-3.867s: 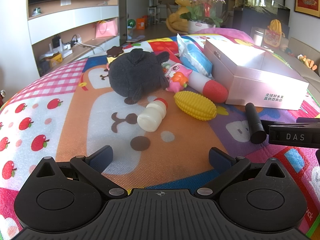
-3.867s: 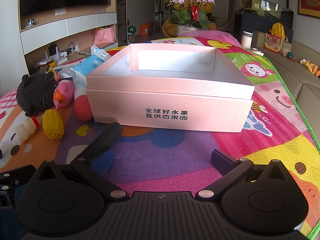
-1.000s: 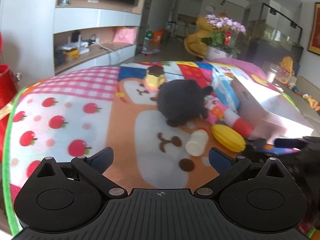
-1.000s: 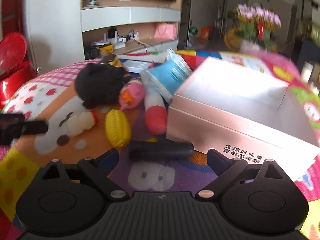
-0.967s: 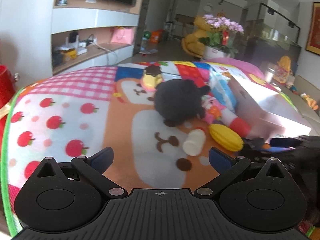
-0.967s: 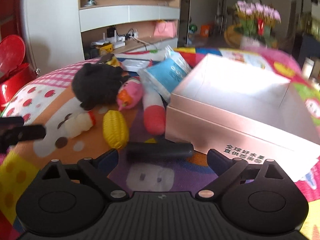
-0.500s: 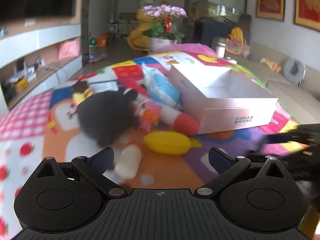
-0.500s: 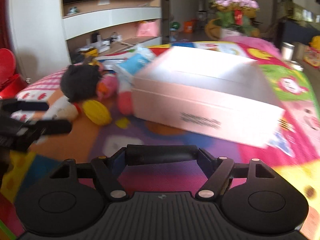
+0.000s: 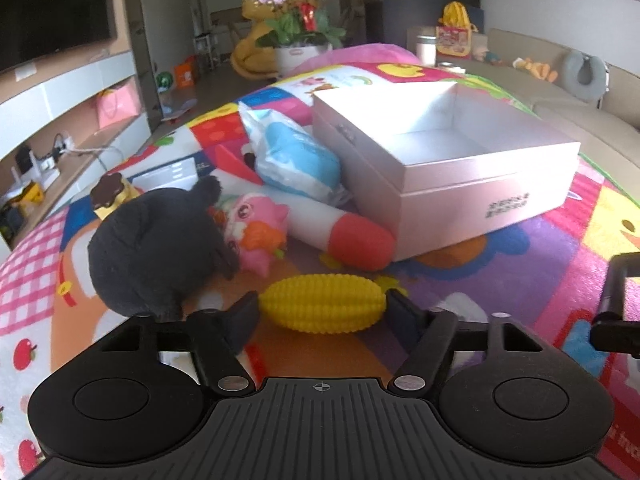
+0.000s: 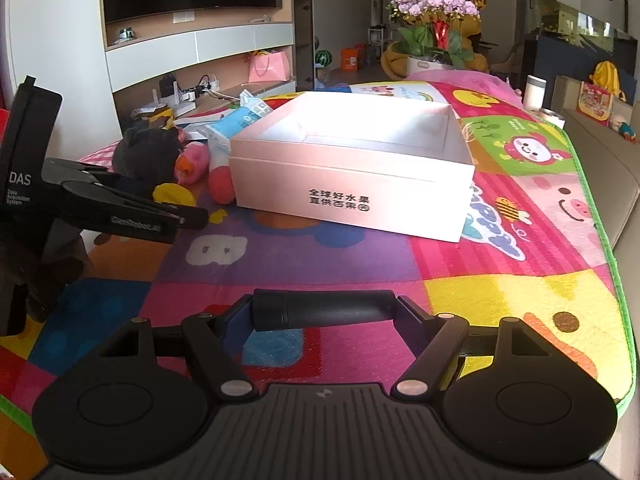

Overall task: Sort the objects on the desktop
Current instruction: 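Grasp the black cylinder with the right tool while the left tool grasps the yellow corn toy, then lower the black cylinder into the pink box with the right tool while the left drops the corn toy in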

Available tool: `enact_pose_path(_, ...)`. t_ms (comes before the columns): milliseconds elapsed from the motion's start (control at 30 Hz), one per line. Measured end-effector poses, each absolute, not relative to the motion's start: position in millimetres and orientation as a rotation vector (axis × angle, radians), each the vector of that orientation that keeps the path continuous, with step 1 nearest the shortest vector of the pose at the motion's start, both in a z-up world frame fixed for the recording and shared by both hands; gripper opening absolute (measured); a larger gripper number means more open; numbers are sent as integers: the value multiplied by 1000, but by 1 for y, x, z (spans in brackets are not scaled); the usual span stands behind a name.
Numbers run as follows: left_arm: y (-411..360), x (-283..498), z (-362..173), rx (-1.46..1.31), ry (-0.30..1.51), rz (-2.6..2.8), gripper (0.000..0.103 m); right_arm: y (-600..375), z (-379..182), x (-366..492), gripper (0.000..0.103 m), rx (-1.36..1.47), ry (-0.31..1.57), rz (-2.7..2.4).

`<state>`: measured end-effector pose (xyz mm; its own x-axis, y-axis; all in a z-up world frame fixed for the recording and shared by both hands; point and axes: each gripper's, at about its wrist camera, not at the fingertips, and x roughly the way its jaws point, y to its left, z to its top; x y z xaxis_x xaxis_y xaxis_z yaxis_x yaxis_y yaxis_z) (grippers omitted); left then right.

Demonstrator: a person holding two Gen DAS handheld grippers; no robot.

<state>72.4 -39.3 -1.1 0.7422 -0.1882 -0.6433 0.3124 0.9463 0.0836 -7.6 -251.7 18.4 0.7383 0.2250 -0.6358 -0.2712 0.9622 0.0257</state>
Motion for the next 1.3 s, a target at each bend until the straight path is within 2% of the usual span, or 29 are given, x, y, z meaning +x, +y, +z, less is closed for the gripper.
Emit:
enact_pose_path(433,-61,-2,41,239,541,-378,72,-253,33,-39,75,-228,656,277)
enact_pose_path(567,-69,9,75,204,438,-413,72,-266,75,-36,75,-208,528,248)
enact_pose_path(700,-92,45,111,219,272,-417,73,-283,146,9,75,-113,381,224)
enact_pose_path(733,-97,56,116,211,256,-411,78,-285,160,24,75,-85,361,229)
enact_pose_path(767,-101,71,119,206,269,-408,92,-288,174,45,76,-49,350,242)
enact_pose_path(800,-104,83,120,200,295,-412,96,-290,182,61,84,-23,357,256)
enact_pose_path(833,-102,91,120,189,315,-411,96,-293,188,79,87,9,376,253)
enact_pose_path(933,-85,86,110,188,349,-378,100,-300,191,99,88,65,388,215)
enact_pose_path(1067,-52,56,74,230,430,-306,100,-309,167,91,96,65,401,194)
enact_pose_path(1300,-2,18,17,160,595,-160,100,-274,126,93,96,-33,519,219)
